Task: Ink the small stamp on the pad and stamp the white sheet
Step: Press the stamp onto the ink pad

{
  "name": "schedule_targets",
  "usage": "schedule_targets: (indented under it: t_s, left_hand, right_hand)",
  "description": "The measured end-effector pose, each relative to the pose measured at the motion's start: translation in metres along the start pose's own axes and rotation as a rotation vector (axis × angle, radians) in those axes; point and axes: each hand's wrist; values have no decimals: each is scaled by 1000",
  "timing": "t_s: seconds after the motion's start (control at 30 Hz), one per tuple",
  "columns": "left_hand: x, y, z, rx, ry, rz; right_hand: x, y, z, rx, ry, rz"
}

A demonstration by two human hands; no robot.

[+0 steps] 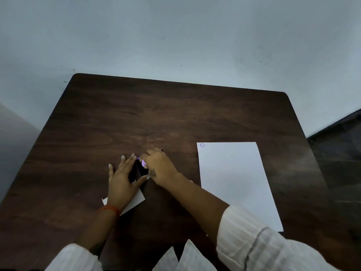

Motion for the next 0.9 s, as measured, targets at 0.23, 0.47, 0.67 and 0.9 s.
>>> schedule_targets:
  t_s: [0.23, 0.47, 0.67, 0.9]
  left_hand:
    - [1, 1, -1, -1, -8, 1]
    - [2, 1, -2, -8, -4, 5]
    - [0, 1, -1, -7, 37, -26]
    - [-6, 2, 9, -13, 91, -67]
  right_hand:
    - [5, 1, -3, 80, -23, 49]
    - [1, 8, 13, -142, -70, -33]
    - [-2, 5, 3, 60, 187, 36]
    - [-38, -43, 50, 534, 1422, 272]
Point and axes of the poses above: each hand's wrist, its own y-axis towards the middle knuckle, its own x-axis out of the palm, z = x × y, and after that the axes turned 2 degrees about y, right-handed
